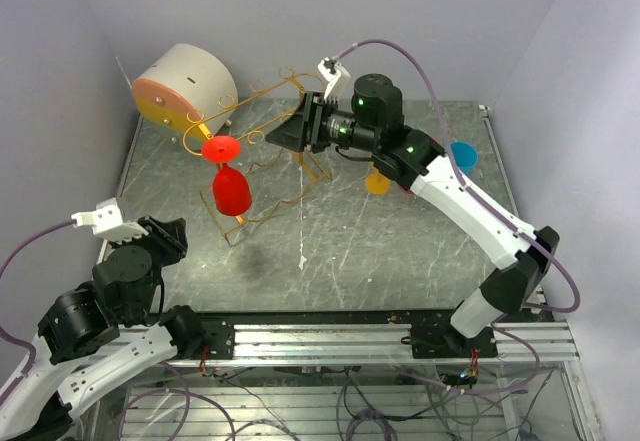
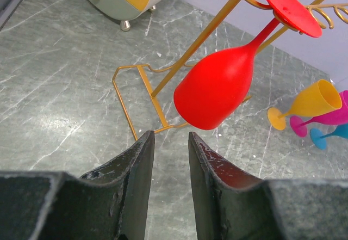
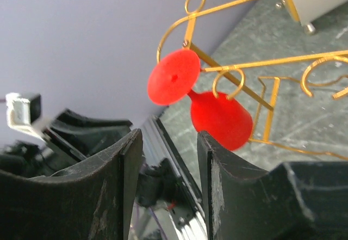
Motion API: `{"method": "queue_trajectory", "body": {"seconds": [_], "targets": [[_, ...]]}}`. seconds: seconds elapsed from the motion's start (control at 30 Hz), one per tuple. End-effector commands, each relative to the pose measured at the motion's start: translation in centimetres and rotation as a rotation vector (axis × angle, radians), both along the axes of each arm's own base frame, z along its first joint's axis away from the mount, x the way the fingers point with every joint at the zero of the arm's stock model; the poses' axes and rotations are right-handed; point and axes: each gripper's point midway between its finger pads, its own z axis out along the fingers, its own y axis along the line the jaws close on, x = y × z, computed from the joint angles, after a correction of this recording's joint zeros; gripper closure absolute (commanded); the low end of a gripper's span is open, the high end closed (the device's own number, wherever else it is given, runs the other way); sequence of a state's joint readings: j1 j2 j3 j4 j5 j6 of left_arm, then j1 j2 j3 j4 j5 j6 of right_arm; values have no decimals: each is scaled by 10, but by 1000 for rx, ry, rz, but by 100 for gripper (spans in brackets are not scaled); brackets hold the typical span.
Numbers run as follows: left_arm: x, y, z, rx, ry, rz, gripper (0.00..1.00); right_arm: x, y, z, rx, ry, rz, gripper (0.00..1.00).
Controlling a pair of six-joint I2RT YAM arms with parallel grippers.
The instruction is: Take the wine glass off the wine glass rack
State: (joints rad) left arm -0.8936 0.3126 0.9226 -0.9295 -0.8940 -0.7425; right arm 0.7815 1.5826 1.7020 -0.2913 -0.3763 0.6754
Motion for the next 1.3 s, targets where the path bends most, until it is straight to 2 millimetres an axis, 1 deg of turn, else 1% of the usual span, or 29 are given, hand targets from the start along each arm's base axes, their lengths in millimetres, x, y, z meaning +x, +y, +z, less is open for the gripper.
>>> {"method": "queue_trajectory", "body": {"seconds": [0.0,0.1,0.2,0.4,0.67,0.77,0.93,1.0,1.13,1.27], "targets": [[-1,7,9,-34,-27,31,58,13,19,10,98,112,-20,56],[-1,7,8,-33,-25,30,58,12,28,9,146,177,-2,59],[-1,6,8,-29,-21,27,58,4,35,5,199,246,14,61],[-1,6,8,-30,-22,29,58,-8,46,3,261,313,9,61],[-2,8,9,-36,-25,32,58,-9,58,-8,297,378,13,62],[-2,8,8,-37,-24,32,58,-9,60,-8,306,390,5,62],[-2,9,8,-38,-24,37,58,-9,63,-15,326,437,-14,63],[-2,10,8,-41,-25,40,58,-8,63,-20,334,457,-26,63],[-3,10,8,-41,-25,43,58,-8,65,-26,349,480,-44,69],[-3,10,9,-43,-27,42,58,-8,70,-31,351,498,-54,69]]}}
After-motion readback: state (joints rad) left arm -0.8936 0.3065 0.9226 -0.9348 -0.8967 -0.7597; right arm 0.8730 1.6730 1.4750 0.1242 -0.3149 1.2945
